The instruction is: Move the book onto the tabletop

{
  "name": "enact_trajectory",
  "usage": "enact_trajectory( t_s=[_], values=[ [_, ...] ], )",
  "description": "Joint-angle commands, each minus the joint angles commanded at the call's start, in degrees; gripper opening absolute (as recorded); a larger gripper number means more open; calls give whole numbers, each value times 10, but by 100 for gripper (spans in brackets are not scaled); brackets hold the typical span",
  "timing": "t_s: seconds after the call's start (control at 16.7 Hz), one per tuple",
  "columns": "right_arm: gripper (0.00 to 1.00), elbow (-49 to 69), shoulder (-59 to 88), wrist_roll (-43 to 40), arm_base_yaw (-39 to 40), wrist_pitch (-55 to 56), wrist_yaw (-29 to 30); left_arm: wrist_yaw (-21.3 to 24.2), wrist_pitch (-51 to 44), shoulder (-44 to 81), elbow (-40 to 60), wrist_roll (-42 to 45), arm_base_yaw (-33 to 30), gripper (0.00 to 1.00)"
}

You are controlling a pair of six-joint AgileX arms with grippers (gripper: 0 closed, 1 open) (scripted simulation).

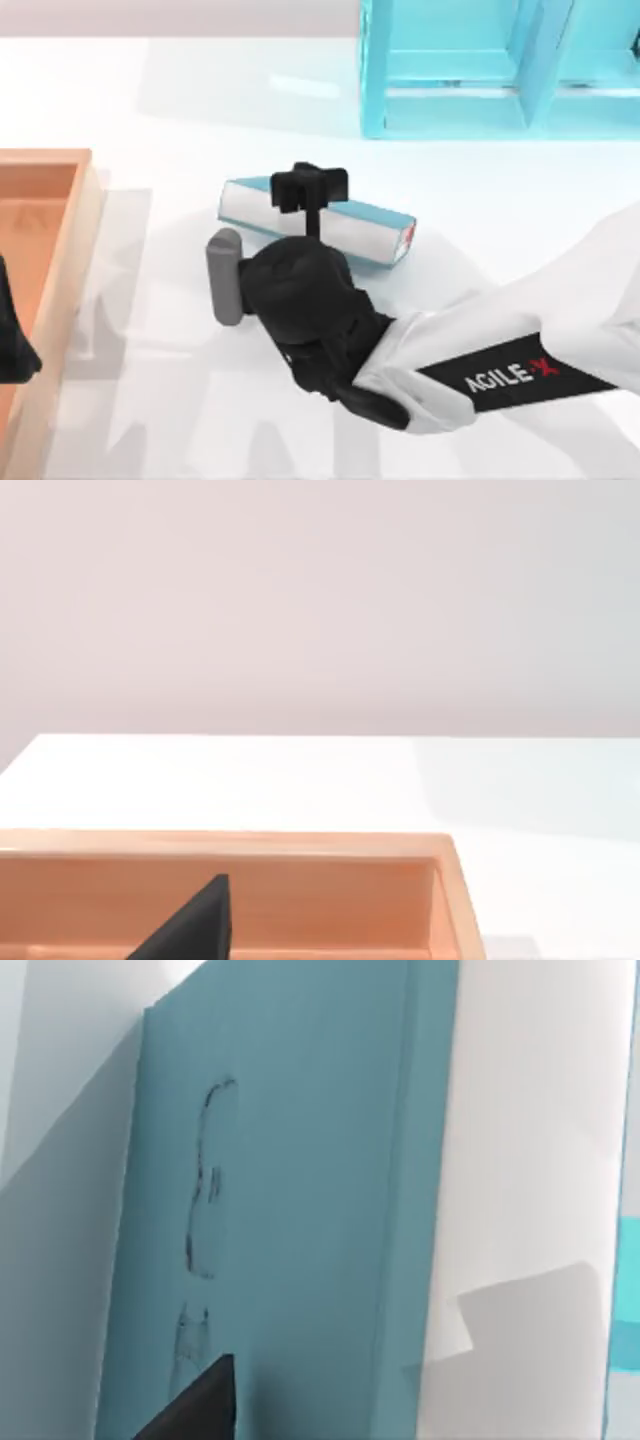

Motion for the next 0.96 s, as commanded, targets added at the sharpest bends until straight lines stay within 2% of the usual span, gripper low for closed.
enact_trajectory(
  t_s=[0.3,0.78,0.96],
  values=[
    [100,-4,-17,23,22,-13,16,0,0,0,0,0,0,100],
    [100,-89,-106,195,195,-180,162,0,0,0,0,0,0,100],
    [100,-104,-119,220,221,-207,185,0,0,0,0,0,0,100]
  ],
)
